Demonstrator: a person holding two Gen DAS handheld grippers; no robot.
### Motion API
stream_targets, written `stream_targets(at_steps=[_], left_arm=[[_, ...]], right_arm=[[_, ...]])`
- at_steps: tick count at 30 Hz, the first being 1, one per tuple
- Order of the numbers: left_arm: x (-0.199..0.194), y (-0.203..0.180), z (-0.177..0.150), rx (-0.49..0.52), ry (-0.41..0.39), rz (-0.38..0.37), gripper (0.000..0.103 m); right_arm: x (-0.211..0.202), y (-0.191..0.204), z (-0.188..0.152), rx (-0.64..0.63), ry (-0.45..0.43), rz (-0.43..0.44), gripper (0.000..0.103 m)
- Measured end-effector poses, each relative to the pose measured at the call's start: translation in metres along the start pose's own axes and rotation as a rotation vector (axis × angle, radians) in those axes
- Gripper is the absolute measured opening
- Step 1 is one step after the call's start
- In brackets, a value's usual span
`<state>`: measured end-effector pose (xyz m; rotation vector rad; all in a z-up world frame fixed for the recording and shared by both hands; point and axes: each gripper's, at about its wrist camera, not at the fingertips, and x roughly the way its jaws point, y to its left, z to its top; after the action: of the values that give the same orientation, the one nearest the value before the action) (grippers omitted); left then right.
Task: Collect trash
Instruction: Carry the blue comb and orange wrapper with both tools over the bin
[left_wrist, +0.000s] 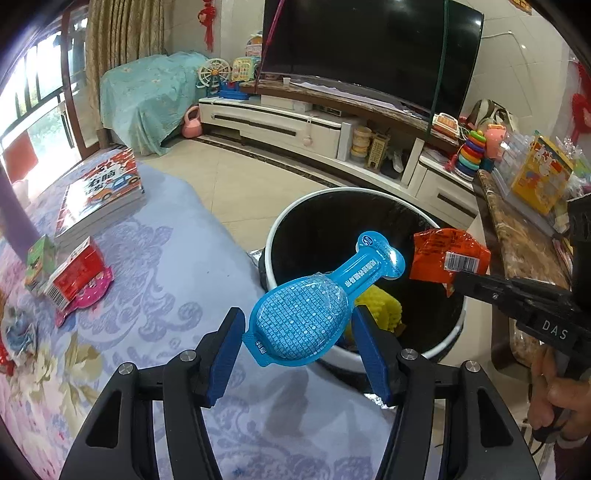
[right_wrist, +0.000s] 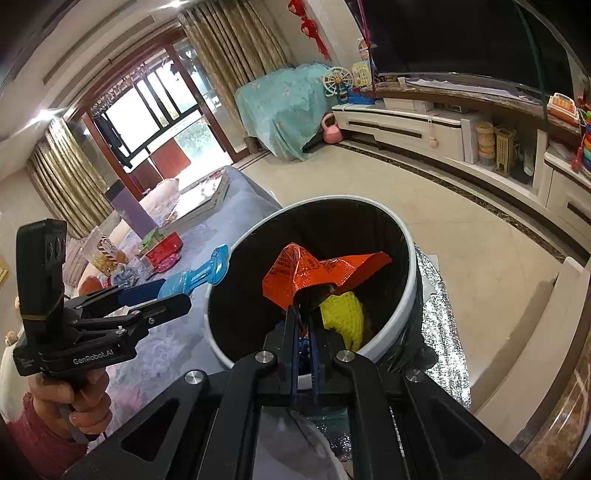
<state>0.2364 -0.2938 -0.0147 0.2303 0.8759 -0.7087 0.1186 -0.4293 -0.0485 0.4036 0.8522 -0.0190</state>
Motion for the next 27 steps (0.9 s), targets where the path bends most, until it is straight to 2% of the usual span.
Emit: stream_targets(at_steps=[21,27], left_arm=[[0.033,-0.013,0.02,0.031,0.03,0.03,0.059],[0.036,-0.013,0.022,0.025,0.034,0.025,0.061]], right_arm=[[0.007,-0.011,0.013,-0.002,0.033,-0.033,0.005],[0.009,-0.011,0.015,0.004,0.04,-0.033,0.012]])
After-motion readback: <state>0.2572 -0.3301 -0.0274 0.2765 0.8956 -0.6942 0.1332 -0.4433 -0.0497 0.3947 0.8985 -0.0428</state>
